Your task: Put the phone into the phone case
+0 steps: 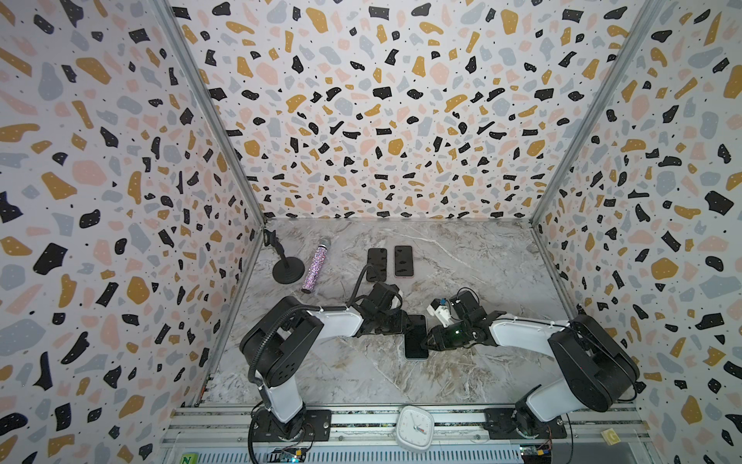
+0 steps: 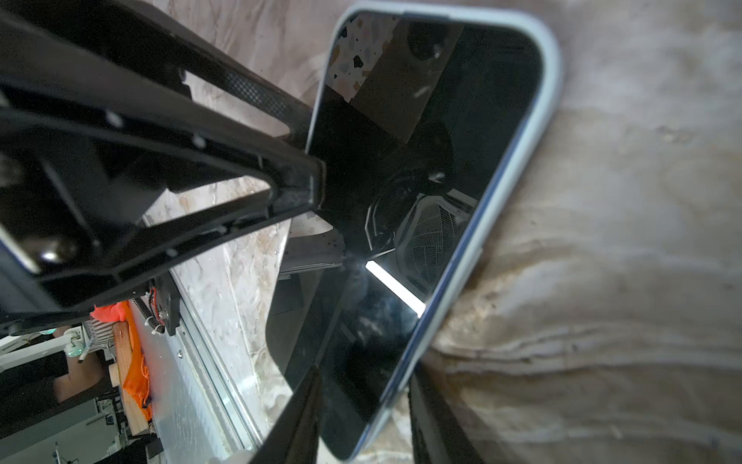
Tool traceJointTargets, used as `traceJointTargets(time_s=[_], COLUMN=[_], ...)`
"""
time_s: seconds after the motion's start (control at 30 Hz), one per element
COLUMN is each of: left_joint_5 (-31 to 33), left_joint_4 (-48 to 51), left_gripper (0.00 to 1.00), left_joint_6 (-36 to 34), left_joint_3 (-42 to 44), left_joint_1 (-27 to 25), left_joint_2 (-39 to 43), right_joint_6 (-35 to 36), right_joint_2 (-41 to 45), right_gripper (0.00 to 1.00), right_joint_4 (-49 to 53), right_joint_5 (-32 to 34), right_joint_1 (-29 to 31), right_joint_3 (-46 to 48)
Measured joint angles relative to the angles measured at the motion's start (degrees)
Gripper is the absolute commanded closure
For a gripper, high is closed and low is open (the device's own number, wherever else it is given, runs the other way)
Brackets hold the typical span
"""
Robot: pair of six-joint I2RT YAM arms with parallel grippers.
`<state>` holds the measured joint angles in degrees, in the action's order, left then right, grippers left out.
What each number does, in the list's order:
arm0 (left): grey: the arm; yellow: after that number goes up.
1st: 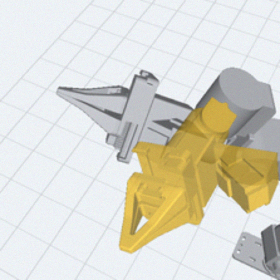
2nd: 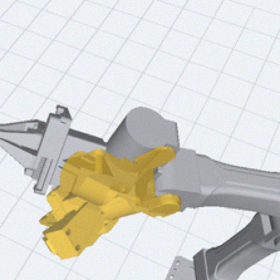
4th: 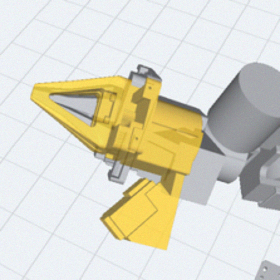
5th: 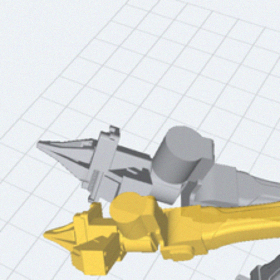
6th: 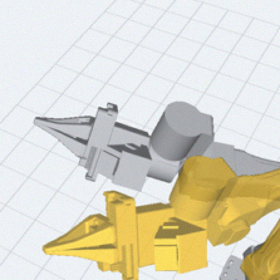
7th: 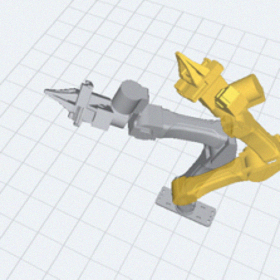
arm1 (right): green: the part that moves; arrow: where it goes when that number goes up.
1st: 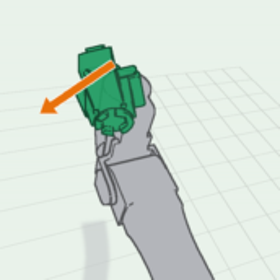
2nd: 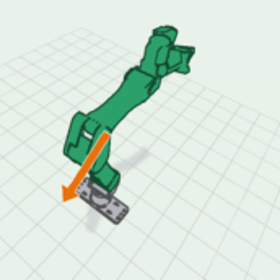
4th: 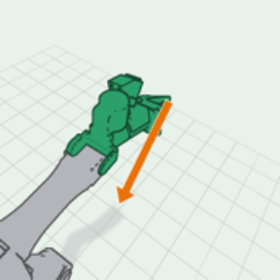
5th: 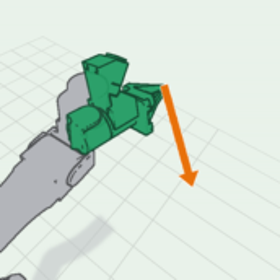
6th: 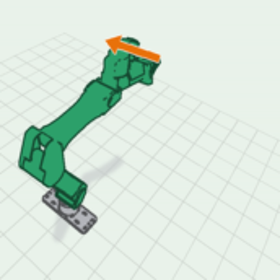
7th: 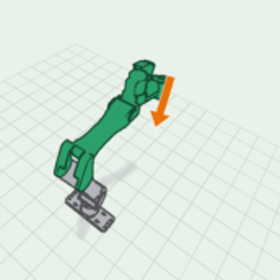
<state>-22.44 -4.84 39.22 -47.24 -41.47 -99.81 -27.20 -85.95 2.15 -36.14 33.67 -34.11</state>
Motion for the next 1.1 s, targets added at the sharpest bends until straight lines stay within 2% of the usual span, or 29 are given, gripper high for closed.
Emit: traceJointTargets(time_s=[0.23, 0.33, 0.47, 0.53, 0.57, 0.6, 0.77, 1.1], left_joint_5=[2.14, 2.69, 3.21, 3.30, 3.39, 3.48, 3.89, 5.01], left_joint_4=[10.47, 13.35, 14.73, 15.04, 15.26, 15.43, 16.20, 17.07], left_gripper=[0.61, 0.62, 0.64, 0.64, 0.64, 0.65, 0.68, 0.76], left_joint_6=[-0.07, 1.33, 3.10, 3.69, 4.02, 4.22, 5.33, 6.80], left_joint_3=[2.95, 4.39, 4.46, 4.46, 4.46, 4.46, 4.28, 1.42], left_joint_1=[-1.05, -2.80, -5.33, -6.16, -6.51, -6.82, -7.80, -10.12], left_joint_2=[6.51, 9.31, 10.49, 10.49, 10.51, 10.51, 10.51, 10.27], right_joint_6=[-2.78, -4.15, -5.62, -5.68, -5.64, -5.44, -4.55, -4.22], right_joint_2=[7.28, 9.68, 12.24, 13.31, 14.01, 14.75, 17.20, 16.11], right_gripper=[0.62, 0.59, 0.43, 0.30, 0.19, 0.02, 0.01, 0.01], right_joint_4=[1.14, 0.96, 0.85, 0.85, 0.85, 0.90, 0.87, 0.81], right_joint_5=[3.50, 4.48, 5.25, 5.57, 5.75, 5.97, 6.47, 6.23], right_joint_1=[0.35, 0.92, 1.68, 1.73, 1.77, 1.77, 1.77, 1.75], right_joint_3=[0.87, 2.16, 4.81, 5.62, 5.92, 6.14, 6.32, 6.84])
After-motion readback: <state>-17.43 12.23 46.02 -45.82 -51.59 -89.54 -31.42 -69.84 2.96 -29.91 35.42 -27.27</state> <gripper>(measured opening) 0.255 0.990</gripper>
